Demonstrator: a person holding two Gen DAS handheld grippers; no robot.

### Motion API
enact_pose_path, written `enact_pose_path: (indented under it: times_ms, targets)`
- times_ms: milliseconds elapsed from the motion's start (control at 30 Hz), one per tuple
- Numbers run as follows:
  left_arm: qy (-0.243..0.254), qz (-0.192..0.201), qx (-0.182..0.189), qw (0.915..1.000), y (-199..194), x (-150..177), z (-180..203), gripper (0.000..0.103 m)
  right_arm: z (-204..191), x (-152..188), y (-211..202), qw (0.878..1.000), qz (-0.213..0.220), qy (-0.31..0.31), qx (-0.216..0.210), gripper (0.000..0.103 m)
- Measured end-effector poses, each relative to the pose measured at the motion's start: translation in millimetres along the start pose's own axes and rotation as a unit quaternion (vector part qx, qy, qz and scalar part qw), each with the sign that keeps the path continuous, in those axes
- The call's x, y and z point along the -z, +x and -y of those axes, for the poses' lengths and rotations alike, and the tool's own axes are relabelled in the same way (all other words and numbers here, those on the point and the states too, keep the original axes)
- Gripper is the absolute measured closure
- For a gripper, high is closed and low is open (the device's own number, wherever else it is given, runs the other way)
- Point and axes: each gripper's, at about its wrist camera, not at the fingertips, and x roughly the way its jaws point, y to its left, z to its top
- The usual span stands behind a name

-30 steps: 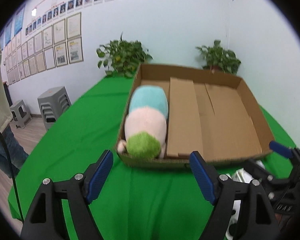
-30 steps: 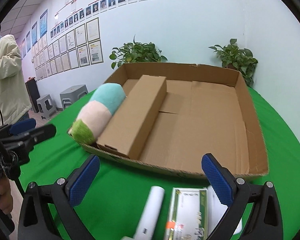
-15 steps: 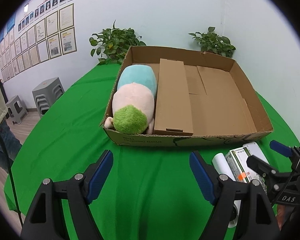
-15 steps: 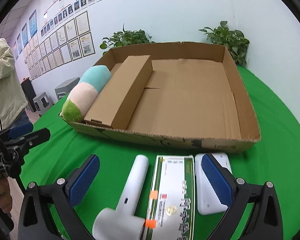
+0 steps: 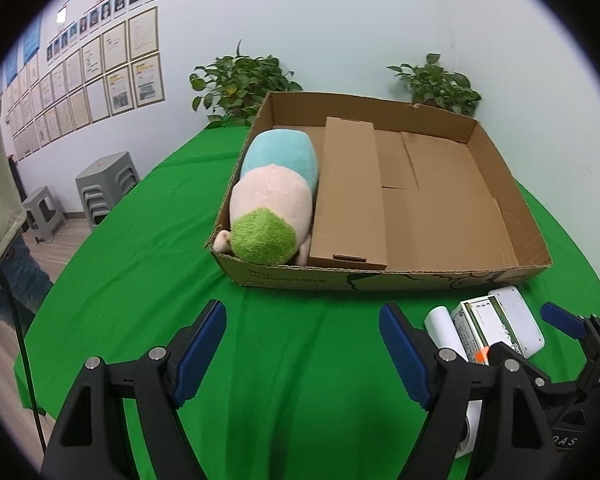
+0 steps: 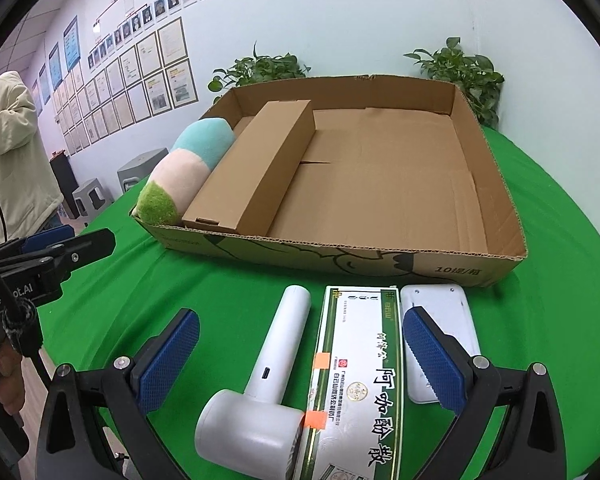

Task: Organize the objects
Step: 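Open both grippers and pull back from the tray, then move the right gripper down toward the white hair dryer's head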

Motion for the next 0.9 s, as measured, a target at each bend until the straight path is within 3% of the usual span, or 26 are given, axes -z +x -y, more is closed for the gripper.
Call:
enact_pose_path:
  times_ms: [367, 633, 900]
  targets:
    - [-0.007, -0.007, 0.004, 0.9999, 8, 3, -2, 0.024, 8, 7, -1, 1.000, -0.007, 0.013, 0.005, 0.000]
    - [0.006, -0.016, 0.015, 0.9998, 18, 8, 6, 0.024, 0, 20, -4, 1.000, 0.003, -0.019, -0.008, 0.000]
    - [0.007, -0.044, 0.071, 0.9965, 31, 8, 16, 0.024, -1, 40, -9, 0.999, 0.006, -0.039, -0.034, 0.000]
